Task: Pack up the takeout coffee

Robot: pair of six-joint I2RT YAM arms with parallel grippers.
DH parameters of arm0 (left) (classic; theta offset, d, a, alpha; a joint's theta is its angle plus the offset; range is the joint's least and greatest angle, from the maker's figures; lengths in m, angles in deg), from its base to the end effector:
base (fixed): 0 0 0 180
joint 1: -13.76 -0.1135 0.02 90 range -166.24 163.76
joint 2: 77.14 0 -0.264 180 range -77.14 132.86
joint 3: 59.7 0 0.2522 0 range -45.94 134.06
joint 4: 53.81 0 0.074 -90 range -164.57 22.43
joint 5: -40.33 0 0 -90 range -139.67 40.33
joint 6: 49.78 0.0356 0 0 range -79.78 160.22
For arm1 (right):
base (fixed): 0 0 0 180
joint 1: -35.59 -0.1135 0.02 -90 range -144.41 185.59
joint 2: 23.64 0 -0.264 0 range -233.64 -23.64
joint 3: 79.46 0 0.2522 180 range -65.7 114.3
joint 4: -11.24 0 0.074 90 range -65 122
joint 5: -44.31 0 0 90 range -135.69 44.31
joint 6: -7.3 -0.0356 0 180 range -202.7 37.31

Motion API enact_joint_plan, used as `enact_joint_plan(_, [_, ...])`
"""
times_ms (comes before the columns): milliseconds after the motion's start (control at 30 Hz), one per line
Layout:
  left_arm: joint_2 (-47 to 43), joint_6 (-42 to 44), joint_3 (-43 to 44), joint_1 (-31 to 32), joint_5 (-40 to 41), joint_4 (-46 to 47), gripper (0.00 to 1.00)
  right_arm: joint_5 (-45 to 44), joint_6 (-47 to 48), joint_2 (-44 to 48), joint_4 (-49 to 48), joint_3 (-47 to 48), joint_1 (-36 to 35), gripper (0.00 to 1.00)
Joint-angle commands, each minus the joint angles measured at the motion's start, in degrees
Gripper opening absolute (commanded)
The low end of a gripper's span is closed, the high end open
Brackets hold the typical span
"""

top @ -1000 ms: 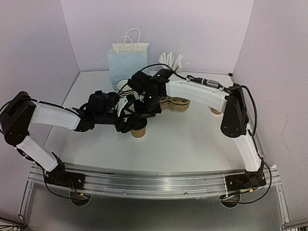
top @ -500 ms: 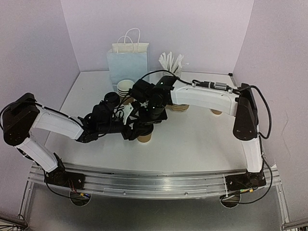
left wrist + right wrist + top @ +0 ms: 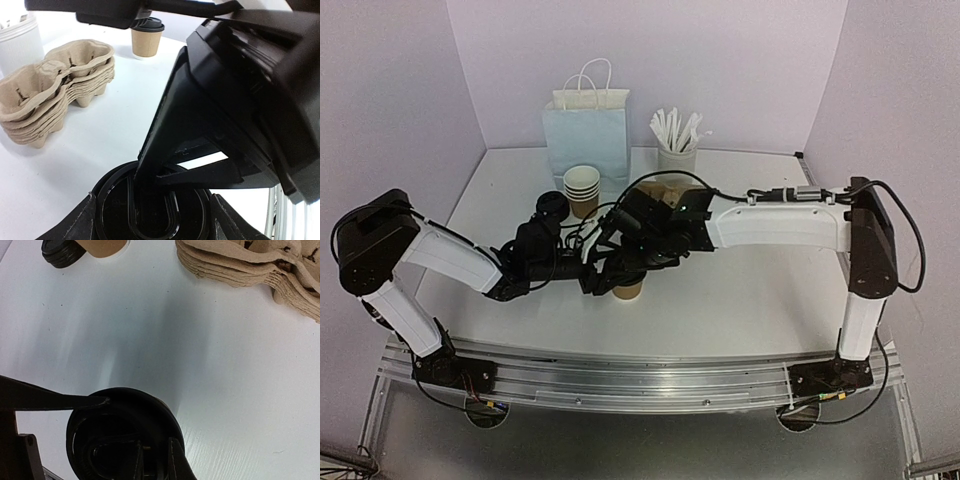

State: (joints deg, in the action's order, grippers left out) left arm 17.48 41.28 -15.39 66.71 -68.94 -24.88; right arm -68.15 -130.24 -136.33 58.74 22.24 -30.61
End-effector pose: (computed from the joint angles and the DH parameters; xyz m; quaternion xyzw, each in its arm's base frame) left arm 0.1729 -0.2485 0.1433 0.4538 0.6827 -0.3674 0.4392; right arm 0.1841 0.3836 0.2179 -0.1009 0.9401 0.1206 0.3025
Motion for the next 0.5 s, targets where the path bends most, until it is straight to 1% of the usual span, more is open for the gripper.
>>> enact_joint_plan(0, [8.43,-5.92,-1.86,4.17,-8.97,-22.02,0.59,9.88,-3.09,-4.88,-5.21,-6.78,-5.62,0.12])
enact_joint_plan(133, [9.69,-6.93,-1.54,4.73,-11.67,-22.26,0.59,10.40,-2.97,-7.47,-7.18,-8.67,-7.04,0.12])
enact_joint_plan(267, [10.20,-7.42,-1.17,5.06,-12.82,-22.57,0.59,8.91,-2.65,-6.19,-7.50,-10.58,-7.10,0.12])
enact_joint_plan(367, [7.44,-6.79,-0.52,5.06,-7.50,-23.07,0.58,6.97,-1.07,-3.50,-6.81,-10.14,-7.10,0.11])
enact_joint_plan(400, [5.69,-5.47,-0.14,5.06,-4.86,-23.16,0.62,5.97,-0.01,-2.71,-6.01,-9.24,-7.09,0.11])
enact_joint_plan(433, [3.23,-3.93,0.49,5.05,-3.55,-23.54,0.67,5.10,0.92,-2.12,-5.35,-8.29,-7.06,0.10])
enact_joint_plan(467, [1.72,-1.76,1.43,5.01,-3.18,-24.44,0.71,4.22,1.87,-1.58,-4.76,-7.43,-7.09,0.09])
